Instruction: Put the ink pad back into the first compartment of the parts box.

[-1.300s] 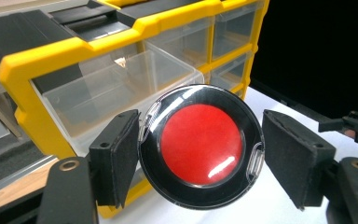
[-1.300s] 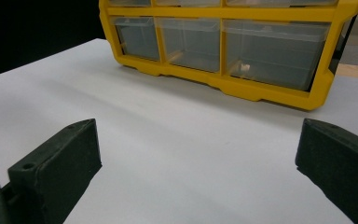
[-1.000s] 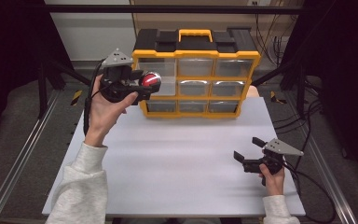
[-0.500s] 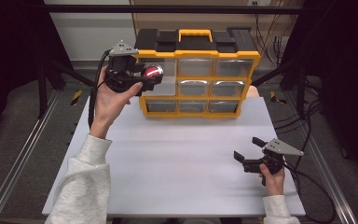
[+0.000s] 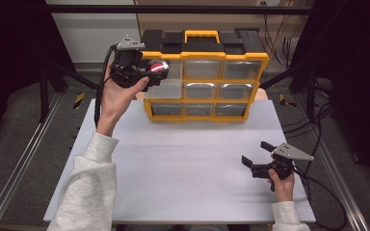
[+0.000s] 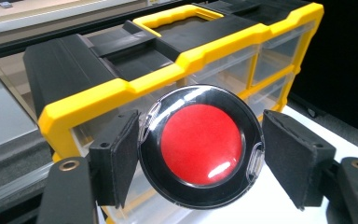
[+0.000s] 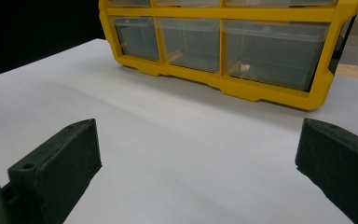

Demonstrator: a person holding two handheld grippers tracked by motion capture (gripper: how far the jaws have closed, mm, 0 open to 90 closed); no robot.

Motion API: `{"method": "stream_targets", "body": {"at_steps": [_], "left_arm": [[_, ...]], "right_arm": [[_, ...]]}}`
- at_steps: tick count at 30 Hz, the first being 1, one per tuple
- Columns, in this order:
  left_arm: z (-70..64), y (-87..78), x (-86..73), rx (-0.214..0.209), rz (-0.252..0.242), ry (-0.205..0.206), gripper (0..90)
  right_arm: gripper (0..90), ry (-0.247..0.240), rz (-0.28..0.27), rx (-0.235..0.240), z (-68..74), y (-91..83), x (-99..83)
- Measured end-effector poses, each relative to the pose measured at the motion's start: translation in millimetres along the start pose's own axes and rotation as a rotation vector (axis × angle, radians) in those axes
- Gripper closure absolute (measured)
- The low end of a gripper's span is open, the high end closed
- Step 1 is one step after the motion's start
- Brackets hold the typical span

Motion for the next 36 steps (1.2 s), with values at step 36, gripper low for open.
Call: {"method": "stream_targets", "body": {"at_steps": [36], "left_arm": [[28.2, 37.4, -10.0, 0.055, 0.067, -0.022, 29.4]], "right_arm": [[0.4, 0.001, -0.001, 0.000, -0.2, -0.3, 0.1]]}}
Point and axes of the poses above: each handheld gripper's, and its own axes: y roughly forward along the jaws, x roughly out of its top, z roughly to its left, the point moved 5 cm from there along y, roughly forward along the jaws, and after that the axes turned 10 degrees about -y, right-handed, at the moved point
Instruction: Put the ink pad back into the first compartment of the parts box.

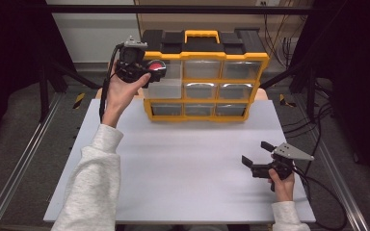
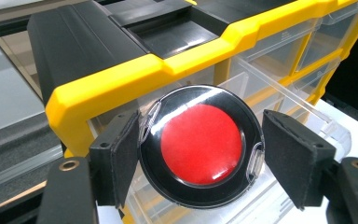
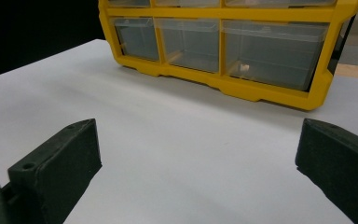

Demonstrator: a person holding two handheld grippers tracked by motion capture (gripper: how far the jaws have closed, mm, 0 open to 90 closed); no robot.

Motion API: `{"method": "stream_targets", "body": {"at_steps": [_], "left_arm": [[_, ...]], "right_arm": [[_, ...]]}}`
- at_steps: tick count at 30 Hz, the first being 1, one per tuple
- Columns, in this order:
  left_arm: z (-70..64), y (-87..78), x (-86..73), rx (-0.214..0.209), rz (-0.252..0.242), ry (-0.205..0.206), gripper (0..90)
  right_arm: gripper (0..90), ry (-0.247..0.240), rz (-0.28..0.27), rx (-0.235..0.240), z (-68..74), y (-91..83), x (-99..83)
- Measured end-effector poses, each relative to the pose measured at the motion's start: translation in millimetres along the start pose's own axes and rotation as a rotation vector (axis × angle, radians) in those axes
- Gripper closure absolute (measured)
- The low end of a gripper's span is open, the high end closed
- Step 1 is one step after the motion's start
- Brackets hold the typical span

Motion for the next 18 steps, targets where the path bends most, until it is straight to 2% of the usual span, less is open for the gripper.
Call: {"method": "stream_targets", "body": {"at_steps": [4, 8, 13, 18], "left_arm": [[-0.1, 1.3, -1.7, -0.001, 0.015, 0.009, 29.4], [-0.1, 1.3, -1.9, -0.009, 0.012, 0.006, 29.3], [0.3, 2.4, -2.3, 0.001, 0.007, 0.015, 29.1], [-1.0, -2.6, 0.5, -0.018, -0.032, 0.016, 28.2]], "right_arm": [[0.4, 0.000, 0.003, -0.001, 0.0, 0.1, -0.2], [0.4, 0.000, 0.005, -0.002, -0.2, -0.2, -0.2], [0.4, -0.001, 0.003, -0.002, -0.3, 0.0, -0.2], [0.4, 0.001, 0.004, -0.002, -0.3, -0.3, -0.1]]}}
Point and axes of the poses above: each handheld gripper's, and its own axes: y roughly forward along the jaws, x roughly out of its top, z roughly to its left, the point moved 5 cm from there along y, roughly forward along the jaws, and after that the axes turned 10 degrees about -y, right-handed, at the moved point
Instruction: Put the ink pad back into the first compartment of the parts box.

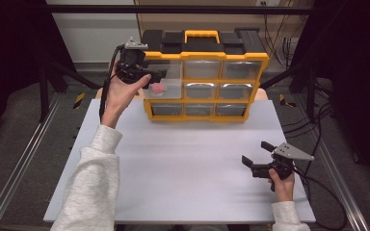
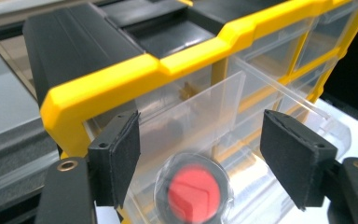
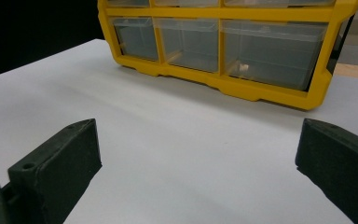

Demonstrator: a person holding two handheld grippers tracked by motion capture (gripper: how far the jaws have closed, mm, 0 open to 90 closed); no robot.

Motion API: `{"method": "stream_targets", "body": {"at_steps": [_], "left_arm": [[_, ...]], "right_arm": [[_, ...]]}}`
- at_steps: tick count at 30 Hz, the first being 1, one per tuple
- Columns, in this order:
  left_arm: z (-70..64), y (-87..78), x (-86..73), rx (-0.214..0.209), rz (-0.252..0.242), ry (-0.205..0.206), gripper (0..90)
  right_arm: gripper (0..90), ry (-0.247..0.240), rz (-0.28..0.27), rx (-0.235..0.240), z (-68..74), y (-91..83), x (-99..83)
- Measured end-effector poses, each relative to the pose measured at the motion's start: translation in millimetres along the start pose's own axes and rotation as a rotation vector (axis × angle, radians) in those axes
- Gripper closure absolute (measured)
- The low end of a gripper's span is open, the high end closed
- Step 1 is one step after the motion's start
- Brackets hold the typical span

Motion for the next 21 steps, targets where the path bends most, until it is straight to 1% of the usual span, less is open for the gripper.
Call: {"method": "stream_targets", "body": {"at_steps": [4, 6, 8, 10, 11, 12, 15, 18, 20, 21], "left_arm": [[-2.5, -9.5, 3.3, -0.023, -0.043, 0.011, 25.9], [-4.3, -16.2, 4.6, -0.033, -0.077, 0.014, 23.6], [-5.2, -22.1, 4.2, -0.044, -0.098, 0.017, 21.5], [-6.6, -29.5, 1.6, -0.079, -0.115, 0.014, 19.1], [-6.8, -33.0, -0.2, -0.089, -0.121, 0.016, 17.2], [-6.5, -37.0, -2.2, -0.090, -0.131, 0.019, 16.1], [-5.4, -46.2, -9.3, -0.118, -0.153, 0.014, 12.5], [-1.6, -54.8, -19.6, -0.132, -0.170, 0.011, 6.0], [2.8, -60.1, -29.5, -0.148, -0.166, 0.009, 4.1], [4.4, -61.4, -32.7, -0.150, -0.168, 0.008, 3.5]], "right_arm": [[0.4, 0.003, -0.001, 0.000, 0.1, -0.1, 0.1], [0.4, 0.003, -0.004, 0.000, 0.2, -0.1, 0.3], [0.4, 0.002, -0.002, 0.000, 0.0, -0.4, 0.2], [0.4, 0.000, -0.006, -0.002, -0.4, -0.4, 0.6], [0.4, 0.001, -0.008, -0.003, -0.5, -0.4, 0.7], [0.4, 0.000, -0.009, -0.004, -0.7, -0.6, 0.8], [0.4, 0.002, -0.008, -0.005, -0.6, -0.7, 0.7], [0.4, 0.003, -0.007, -0.003, -0.4, -0.8, 0.7], [0.4, 0.001, -0.007, -0.006, -0.8, -0.7, 0.7], [0.4, 0.001, -0.008, -0.007, -0.8, -0.7, 0.7]]}}
Point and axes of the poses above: each handheld gripper's, and its own axes: y roughly forward along the jaws, x roughly out of its top, z roughly to its left, the point moved 5 cm from there along y, roughly forward along the jaws, and after that the axes turned 10 degrees about -y, right-handed, at the moved point
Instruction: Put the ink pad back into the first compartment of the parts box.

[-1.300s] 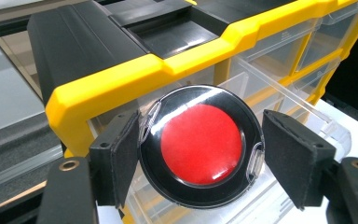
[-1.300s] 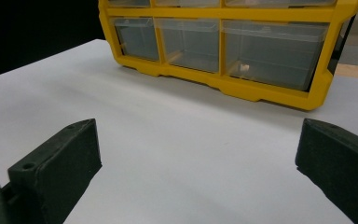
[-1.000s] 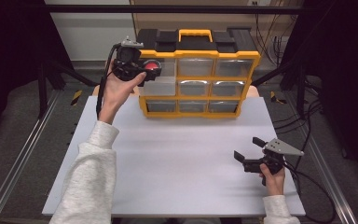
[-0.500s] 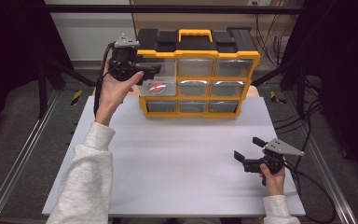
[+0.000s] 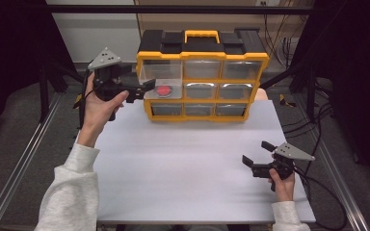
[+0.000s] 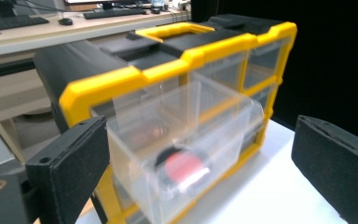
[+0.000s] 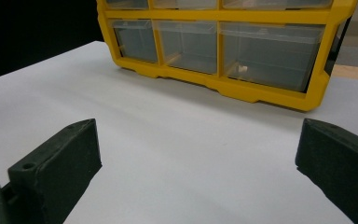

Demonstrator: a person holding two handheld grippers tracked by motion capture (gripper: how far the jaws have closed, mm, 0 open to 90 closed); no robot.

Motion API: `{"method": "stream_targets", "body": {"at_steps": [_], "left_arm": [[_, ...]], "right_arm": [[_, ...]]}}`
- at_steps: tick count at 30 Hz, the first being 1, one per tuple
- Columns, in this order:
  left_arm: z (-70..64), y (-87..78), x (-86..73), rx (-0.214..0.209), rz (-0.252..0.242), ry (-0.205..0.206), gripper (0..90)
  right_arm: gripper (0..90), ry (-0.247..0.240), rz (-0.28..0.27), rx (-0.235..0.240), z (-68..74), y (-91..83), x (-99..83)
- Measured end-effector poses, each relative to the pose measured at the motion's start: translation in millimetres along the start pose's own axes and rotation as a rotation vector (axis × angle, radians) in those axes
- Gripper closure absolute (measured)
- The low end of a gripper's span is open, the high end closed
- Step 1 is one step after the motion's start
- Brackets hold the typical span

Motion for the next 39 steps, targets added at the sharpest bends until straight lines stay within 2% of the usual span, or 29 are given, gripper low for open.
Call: {"method": "stream_targets", "body": {"at_steps": [7, 11, 16, 22, 25, 33, 39], "left_arm": [[10.7, -16.7, -31.3, -0.009, -0.005, -0.025, 1.1], [16.1, -21.5, -56.2, -0.012, -0.005, -0.034, 1.0], [22.3, -25.7, -85.7, -0.024, -0.008, -0.063, 1.2], [28.9, -29.6, -124.4, -0.024, 0.007, -0.071, 1.2], [32.0, -31.5, -142.1, -0.043, 0.016, -0.096, 1.5], [38.3, -34.4, -183.6, -0.043, 0.048, -0.127, 1.4], [45.3, -37.0, -204.1, -0.024, 0.067, -0.137, 1.4]], "right_arm": [[0.4, 0.003, -0.001, 0.000, 0.2, 0.1, 0.0], [0.4, 0.004, -0.002, 0.000, -0.2, -0.2, 0.0], [0.4, 0.008, -0.001, 0.002, 0.3, 0.1, -0.1], [0.4, 0.008, -0.002, 0.003, 0.5, 0.0, -0.2], [0.4, 0.010, 0.000, 0.003, 0.6, 0.2, -0.5], [0.4, 0.011, -0.001, 0.002, 0.5, -0.1, -0.5], [0.4, 0.013, 0.000, 0.001, 0.1, 0.0, -1.0]]}}
Point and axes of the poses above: each handheld gripper's, and its own axes: y roughly forward along the jaws, x roughly out of its top, z roughly to its left, the point moved 5 cm from there along y, roughly forward along the jaws, and after that the axes turned 10 degrees about -y, right-handed, at the moved point
